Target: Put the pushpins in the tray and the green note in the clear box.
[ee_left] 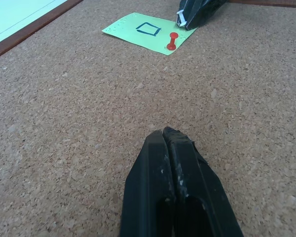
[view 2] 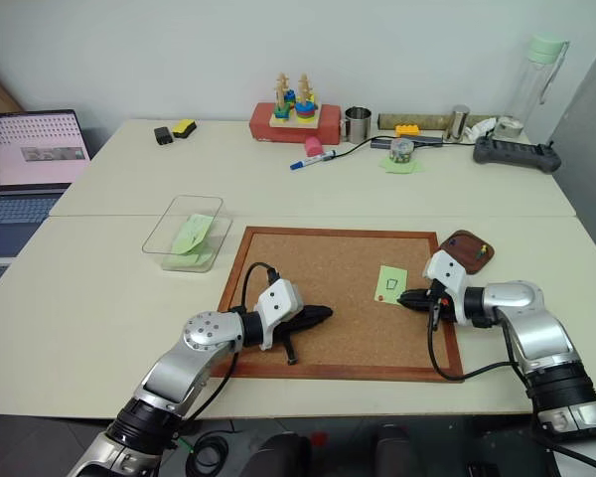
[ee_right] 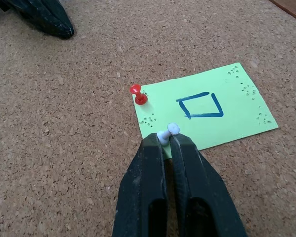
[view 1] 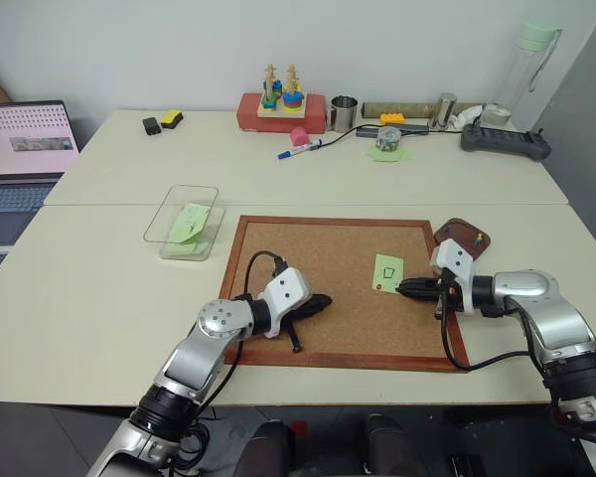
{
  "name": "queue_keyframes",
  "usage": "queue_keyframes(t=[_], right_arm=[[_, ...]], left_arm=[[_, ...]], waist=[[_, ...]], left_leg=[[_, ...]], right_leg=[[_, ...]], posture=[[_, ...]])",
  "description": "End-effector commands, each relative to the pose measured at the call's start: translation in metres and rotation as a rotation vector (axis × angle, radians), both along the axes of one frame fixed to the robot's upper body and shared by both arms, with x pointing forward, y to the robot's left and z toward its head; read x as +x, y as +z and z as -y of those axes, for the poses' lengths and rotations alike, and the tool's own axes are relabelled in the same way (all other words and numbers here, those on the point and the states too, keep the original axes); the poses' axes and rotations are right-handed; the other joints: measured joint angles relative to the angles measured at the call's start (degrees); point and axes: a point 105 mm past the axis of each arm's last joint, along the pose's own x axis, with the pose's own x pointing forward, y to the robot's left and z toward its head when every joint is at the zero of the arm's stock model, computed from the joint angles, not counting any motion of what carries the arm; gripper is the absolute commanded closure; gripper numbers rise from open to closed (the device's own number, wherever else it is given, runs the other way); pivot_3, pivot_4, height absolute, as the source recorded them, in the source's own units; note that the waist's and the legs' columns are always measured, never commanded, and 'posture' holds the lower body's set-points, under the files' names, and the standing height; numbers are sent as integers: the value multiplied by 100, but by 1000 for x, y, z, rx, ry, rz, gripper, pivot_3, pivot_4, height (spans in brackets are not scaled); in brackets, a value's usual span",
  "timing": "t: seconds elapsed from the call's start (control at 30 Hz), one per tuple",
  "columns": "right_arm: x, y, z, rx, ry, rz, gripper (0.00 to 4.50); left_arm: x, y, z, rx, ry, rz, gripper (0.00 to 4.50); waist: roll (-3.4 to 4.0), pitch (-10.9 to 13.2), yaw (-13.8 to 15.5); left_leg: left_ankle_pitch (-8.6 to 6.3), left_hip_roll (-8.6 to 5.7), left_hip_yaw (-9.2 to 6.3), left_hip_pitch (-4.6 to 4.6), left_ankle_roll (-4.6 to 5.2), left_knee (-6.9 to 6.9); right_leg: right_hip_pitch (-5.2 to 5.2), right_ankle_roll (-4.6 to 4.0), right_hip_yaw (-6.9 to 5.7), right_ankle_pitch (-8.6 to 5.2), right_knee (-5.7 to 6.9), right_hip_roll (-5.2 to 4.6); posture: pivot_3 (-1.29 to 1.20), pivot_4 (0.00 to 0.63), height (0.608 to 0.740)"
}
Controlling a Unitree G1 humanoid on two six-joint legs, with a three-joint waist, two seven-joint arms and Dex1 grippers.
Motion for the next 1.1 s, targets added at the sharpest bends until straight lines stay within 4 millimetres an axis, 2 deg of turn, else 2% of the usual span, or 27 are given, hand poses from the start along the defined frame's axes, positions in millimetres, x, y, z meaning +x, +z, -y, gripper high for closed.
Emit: queue_keyframes(t=[0.03,0.27,0.4,0.47,0.57,0.7,0.83,0.93,1.0,1.1], right_arm=[[-4,22,-2,43,46,39,4454],[-6,38,-3,110,39,40,4454],[1,48,4,131,-16,72,4454],[11,56,16,144,-88,100,4454],[34,60,51,110,-288,141,4454],[55,51,94,36,-533,143,4454],[66,41,108,-8,-639,147,4454],[70,35,109,-16,-662,143,4454],[72,33,109,-13,-671,146,3916],[73,35,110,-2,-673,153,3474]], left_arm=[[-7,-29,-10,80,25,-93,4500],[-7,-31,-12,85,30,-97,4500],[-7,-31,-12,88,31,-97,4500],[-7,-31,-12,88,32,-97,4500],[-7,-31,-13,88,35,-97,4500],[-6,-32,-12,88,34,-98,4500],[-6,-32,-11,88,29,-96,4500],[-5,-31,-11,89,27,-94,4500],[-5,-31,-12,91,29,-93,4500],[-5,-31,-13,94,33,-91,4500]], waist=[[0,0,-2],[0,0,-11],[0,0,-11],[0,0,-12],[0,0,-16],[-1,0,-13],[1,-1,-12],[4,-3,-21],[4,-3,-21],[4,-3,-19]], left_leg=[[0,0,0,0,0,0],[0,2,3,2,0,2],[0,2,3,2,0,2],[0,2,3,2,0,2],[0,2,6,2,0,3],[0,1,10,1,0,1],[0,2,21,2,0,-3],[1,1,24,3,1,0],[1,1,27,3,1,3],[1,0,29,3,1,3]], right_leg=[[0,0,0,0,0,0],[0,1,2,-1,0,0],[0,1,1,0,0,0],[0,1,2,0,0,0],[-1,0,3,0,-1,0],[-1,-1,2,1,-1,0],[-2,-3,4,1,0,1],[-1,-3,9,1,1,0],[-1,-2,10,1,1,0],[0,-2,8,1,1,0]], posture=[[0,150,740],[0,150,740],[0,150,740],[0,150,740],[0,150,740],[0,150,740],[0,150,740],[0,150,740],[0,150,740],[0,150,740]])
